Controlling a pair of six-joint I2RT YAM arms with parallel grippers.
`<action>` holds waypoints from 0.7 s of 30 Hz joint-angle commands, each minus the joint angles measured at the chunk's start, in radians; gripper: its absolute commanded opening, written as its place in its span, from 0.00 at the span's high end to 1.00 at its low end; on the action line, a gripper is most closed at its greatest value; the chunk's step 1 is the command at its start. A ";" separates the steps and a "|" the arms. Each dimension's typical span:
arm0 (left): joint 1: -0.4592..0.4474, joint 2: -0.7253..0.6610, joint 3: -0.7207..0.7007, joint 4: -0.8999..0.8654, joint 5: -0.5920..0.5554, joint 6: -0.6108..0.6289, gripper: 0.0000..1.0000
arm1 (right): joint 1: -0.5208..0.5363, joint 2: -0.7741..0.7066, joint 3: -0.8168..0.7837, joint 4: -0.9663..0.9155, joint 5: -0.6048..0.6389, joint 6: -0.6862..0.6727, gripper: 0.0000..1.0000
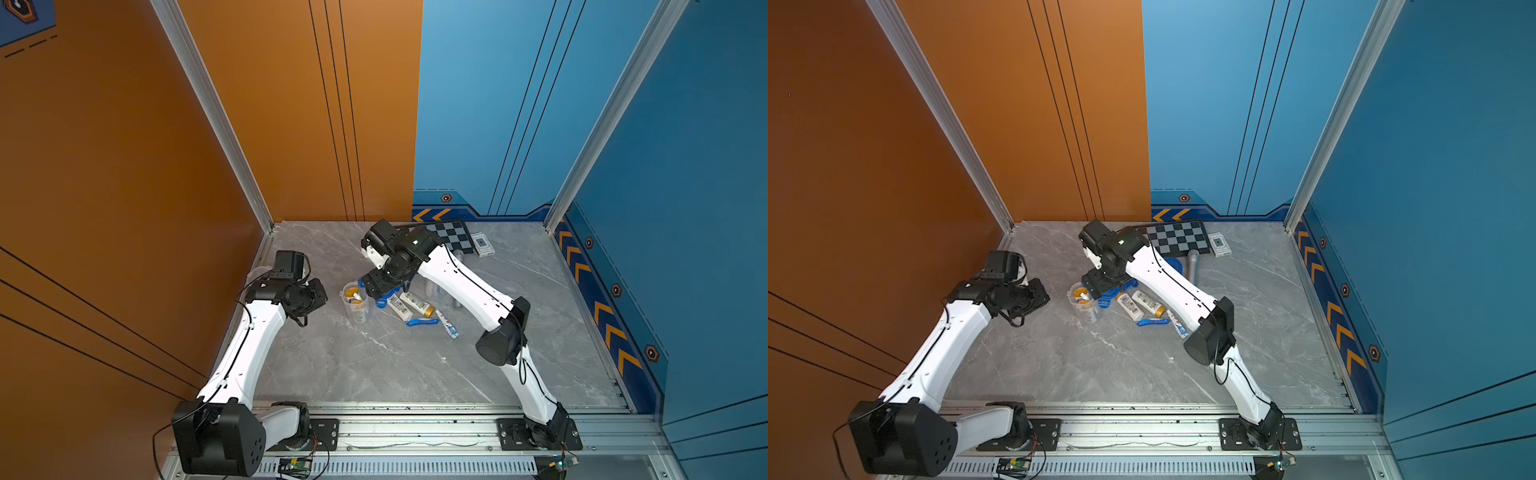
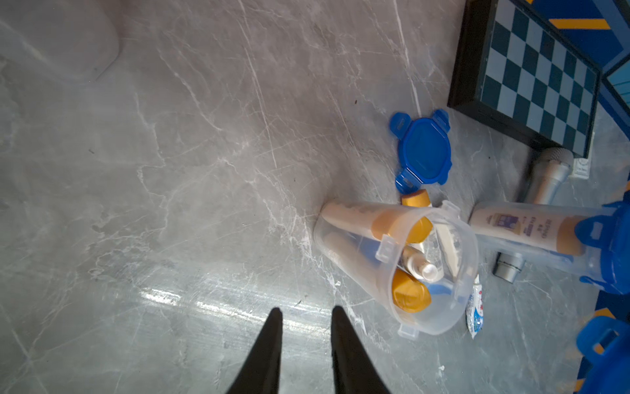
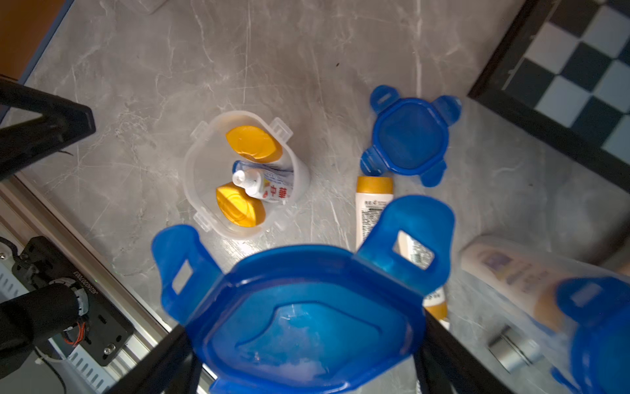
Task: Pack away toiletry kits
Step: Close the lid on the container.
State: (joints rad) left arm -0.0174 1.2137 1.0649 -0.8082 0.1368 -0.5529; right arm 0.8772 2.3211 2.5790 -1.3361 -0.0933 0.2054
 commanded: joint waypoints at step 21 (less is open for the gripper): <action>0.026 0.322 -0.168 0.586 0.171 -0.134 1.00 | 0.023 0.026 -0.001 0.045 -0.015 0.134 0.22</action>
State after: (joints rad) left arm 0.0181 1.5005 0.8993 -0.3378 0.2535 -0.6544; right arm 0.9051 2.3863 2.5885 -1.3010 -0.1513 0.3237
